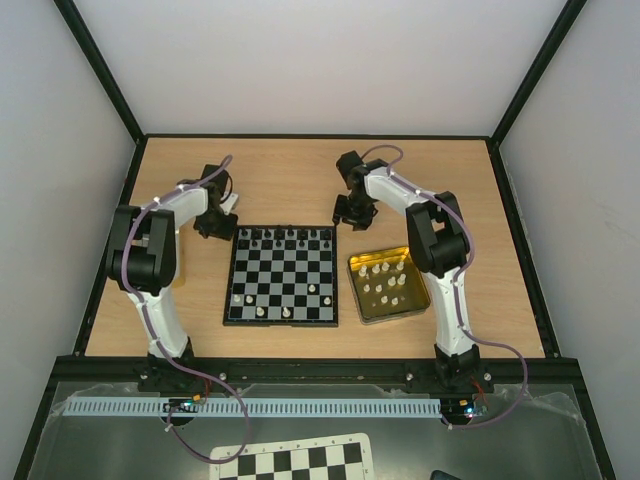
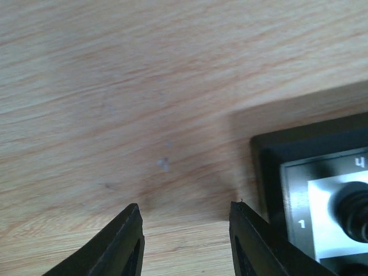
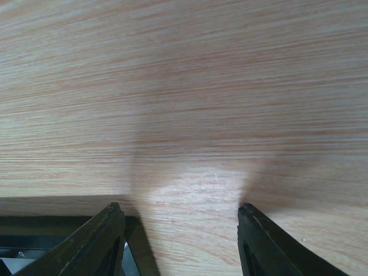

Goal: Set up the chess pieces on the board
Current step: Move the chessboard to the center of the board.

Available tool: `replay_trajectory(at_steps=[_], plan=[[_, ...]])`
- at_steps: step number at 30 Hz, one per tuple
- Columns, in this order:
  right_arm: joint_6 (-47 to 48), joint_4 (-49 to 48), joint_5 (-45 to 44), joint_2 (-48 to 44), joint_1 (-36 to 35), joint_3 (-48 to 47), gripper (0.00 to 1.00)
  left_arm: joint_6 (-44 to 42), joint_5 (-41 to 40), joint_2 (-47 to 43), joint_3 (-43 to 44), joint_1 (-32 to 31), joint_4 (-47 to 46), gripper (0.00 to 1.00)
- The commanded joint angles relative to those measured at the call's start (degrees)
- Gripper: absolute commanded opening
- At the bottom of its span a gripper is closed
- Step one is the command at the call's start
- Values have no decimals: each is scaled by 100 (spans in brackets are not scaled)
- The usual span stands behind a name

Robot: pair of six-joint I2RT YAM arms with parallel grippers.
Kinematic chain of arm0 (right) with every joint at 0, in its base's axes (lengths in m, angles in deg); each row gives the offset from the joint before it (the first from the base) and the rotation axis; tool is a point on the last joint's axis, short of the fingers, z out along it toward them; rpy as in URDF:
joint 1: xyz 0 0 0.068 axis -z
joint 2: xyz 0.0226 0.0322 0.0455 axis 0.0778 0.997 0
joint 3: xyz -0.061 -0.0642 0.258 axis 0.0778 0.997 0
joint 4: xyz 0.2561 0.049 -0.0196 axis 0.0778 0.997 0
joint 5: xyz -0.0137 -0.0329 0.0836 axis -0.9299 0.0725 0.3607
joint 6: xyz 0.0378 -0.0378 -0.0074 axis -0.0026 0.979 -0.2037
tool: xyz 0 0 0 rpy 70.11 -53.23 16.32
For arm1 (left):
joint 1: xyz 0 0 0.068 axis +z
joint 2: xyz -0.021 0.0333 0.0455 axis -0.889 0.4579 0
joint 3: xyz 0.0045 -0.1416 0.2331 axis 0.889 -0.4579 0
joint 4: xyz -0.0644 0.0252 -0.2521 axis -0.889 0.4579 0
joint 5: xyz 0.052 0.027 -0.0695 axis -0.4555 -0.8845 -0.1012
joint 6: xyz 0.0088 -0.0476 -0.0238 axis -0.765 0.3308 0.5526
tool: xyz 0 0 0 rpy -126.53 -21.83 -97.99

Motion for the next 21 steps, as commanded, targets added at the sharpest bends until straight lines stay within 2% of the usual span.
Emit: replay_trajectory(at_steps=[1, 10, 12, 14, 17, 18, 21], plan=[[114, 455, -138, 182, -59, 364, 52, 68, 23, -137, -206, -130, 136, 43], [75, 439, -295, 148, -52, 373, 59, 142, 175, -190, -268, -156, 196, 43], [17, 417, -439, 115, -27, 407, 63, 145, 69, -239, -288, -149, 183, 43], [-76, 360, -532, 46, 39, 448, 73, 152, -20, -311, -310, -113, 172, 44], [-317, 253, -579, -130, 245, 511, 75, 158, -91, -369, -248, 37, 230, 45], [-359, 224, -609, -205, 316, 509, 75, 167, -92, -378, -206, 109, 257, 48], [-368, 220, -693, -388, 523, 397, 75, 179, -88, -433, -55, 361, 339, 64]])
